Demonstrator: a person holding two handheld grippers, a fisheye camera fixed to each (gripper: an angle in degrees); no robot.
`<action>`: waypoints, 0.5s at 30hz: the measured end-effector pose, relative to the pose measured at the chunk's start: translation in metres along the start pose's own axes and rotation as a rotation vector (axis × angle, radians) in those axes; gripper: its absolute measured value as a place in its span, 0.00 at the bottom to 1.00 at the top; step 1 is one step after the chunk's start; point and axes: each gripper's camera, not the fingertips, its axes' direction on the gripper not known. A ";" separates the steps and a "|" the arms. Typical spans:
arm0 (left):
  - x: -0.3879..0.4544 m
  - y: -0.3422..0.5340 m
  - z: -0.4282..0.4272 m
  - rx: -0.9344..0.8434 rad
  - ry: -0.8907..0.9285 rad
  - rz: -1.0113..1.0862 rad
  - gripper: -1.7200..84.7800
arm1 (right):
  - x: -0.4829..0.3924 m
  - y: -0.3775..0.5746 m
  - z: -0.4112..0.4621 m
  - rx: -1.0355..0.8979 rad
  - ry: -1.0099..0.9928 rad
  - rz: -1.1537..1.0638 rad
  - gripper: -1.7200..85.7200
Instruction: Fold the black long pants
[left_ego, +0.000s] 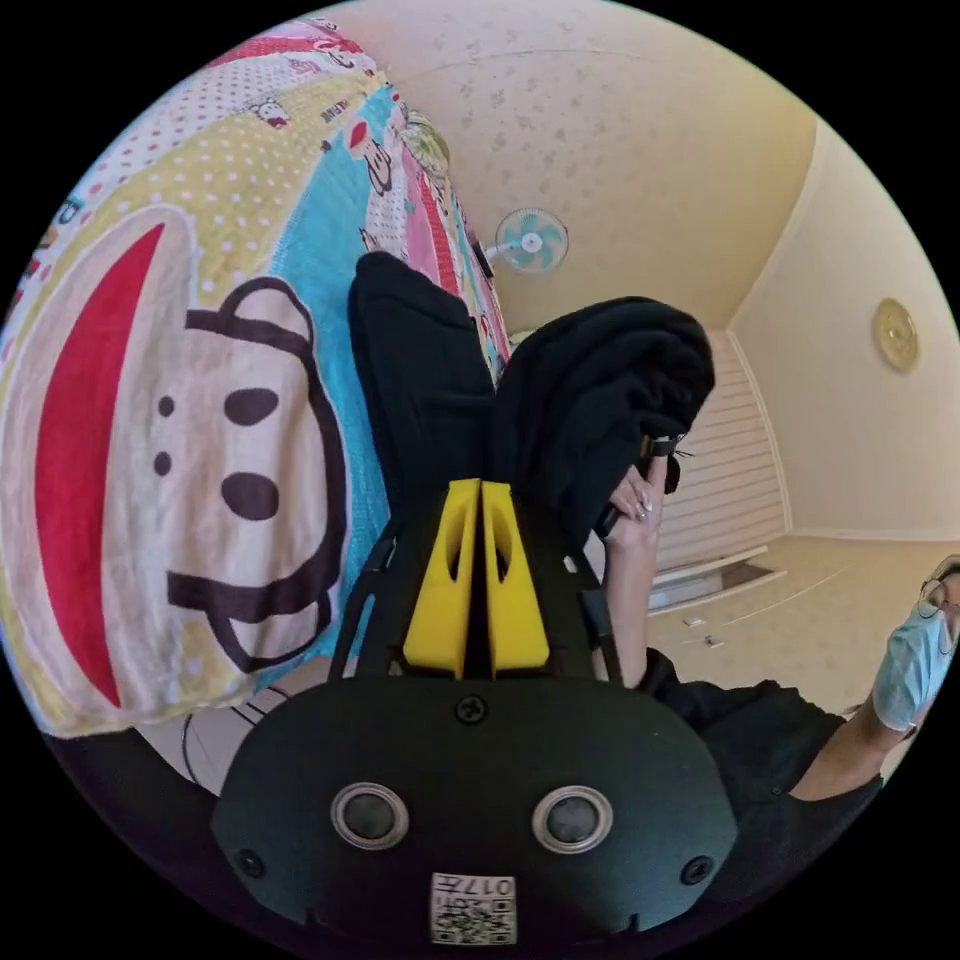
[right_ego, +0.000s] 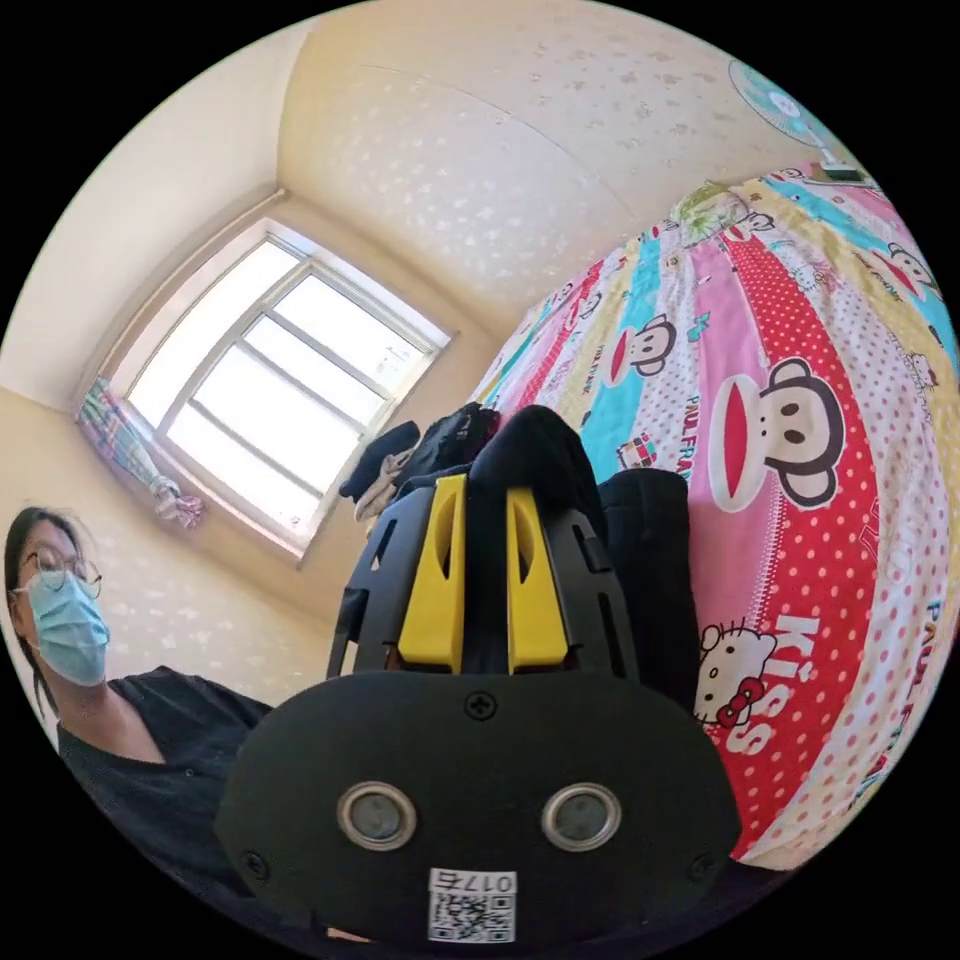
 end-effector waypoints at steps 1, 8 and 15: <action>-0.003 0.003 -0.012 0.032 0.004 -0.020 0.08 | 0.014 -0.010 0.018 -0.058 0.062 0.068 0.12; 0.072 0.021 -0.048 0.182 -0.100 0.212 0.13 | -0.060 0.027 -0.019 0.006 0.188 -0.110 0.14; 0.091 -0.006 0.120 -0.257 -0.584 0.425 0.05 | -0.039 0.091 0.022 -0.243 0.755 -0.130 0.07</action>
